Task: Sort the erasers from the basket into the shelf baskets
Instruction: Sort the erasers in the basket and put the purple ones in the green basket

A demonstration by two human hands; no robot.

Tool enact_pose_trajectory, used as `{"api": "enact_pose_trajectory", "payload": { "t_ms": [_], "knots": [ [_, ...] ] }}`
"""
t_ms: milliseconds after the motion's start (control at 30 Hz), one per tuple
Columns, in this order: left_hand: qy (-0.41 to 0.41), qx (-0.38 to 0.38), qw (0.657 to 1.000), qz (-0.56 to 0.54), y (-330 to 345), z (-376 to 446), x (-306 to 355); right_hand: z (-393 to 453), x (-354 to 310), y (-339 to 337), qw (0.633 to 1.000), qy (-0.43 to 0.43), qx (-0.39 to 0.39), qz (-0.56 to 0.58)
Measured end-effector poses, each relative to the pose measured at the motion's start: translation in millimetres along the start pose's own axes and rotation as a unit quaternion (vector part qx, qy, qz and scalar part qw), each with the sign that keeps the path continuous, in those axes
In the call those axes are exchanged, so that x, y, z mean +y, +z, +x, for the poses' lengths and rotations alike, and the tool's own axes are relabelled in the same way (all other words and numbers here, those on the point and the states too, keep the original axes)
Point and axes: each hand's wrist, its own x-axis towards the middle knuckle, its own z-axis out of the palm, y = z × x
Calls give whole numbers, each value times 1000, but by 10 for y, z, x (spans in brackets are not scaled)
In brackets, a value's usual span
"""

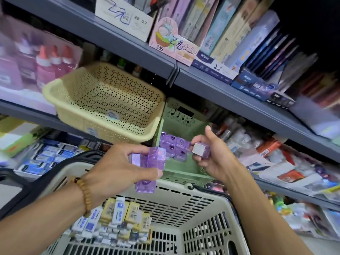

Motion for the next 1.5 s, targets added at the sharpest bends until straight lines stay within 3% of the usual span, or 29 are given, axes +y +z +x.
{"api": "enact_pose_trajectory", "payload": {
  "t_ms": [133,200,233,267,333,400,433,600,867,900,933,1033,1067,1167,1233,1333,1500],
  "knots": [
    [2,-2,1000,-11,-10,-25,33,-84,-6,-55,995,-5,-39,94],
    [8,-6,1000,-21,-19,-29,43,-70,-10,-97,999,-8,-11,29],
    [11,-7,1000,-25,-21,-30,49,-54,-4,-109,998,-11,13,-61],
    [13,-6,999,-29,-21,-34,58,-49,3,-107,980,-24,36,-192],
    [16,-4,999,-32,-21,-33,70,-16,37,-128,884,-80,71,-455],
    [14,-1,999,-30,-24,-31,78,9,69,-143,788,-127,93,-595],
    [13,0,999,-32,-32,-31,84,11,81,-148,764,-132,93,-625],
    [15,3,999,-36,-72,-20,92,134,117,-102,686,-136,85,-710],
    [22,11,999,-26,-103,22,56,180,84,32,634,-116,99,-758],
    [21,14,1000,-17,-109,21,56,122,52,61,635,-145,110,-751],
    [20,18,1000,-7,-112,18,57,42,16,119,663,-183,112,-717],
    [27,35,999,30,-113,23,60,-326,-97,444,859,-248,7,-448],
    [32,40,998,42,-113,25,58,-451,-134,561,888,-252,-47,-381],
    [44,44,994,86,-120,24,52,-677,-177,779,871,-262,-139,-391],
    [51,31,992,114,-127,6,50,-692,-174,831,847,-255,-137,-446],
    [44,19,993,108,-136,-15,48,-673,-152,814,838,-253,-139,-464],
    [8,22,1000,3,-178,26,72,-496,-124,513,866,-211,-16,-454]
  ]
}}
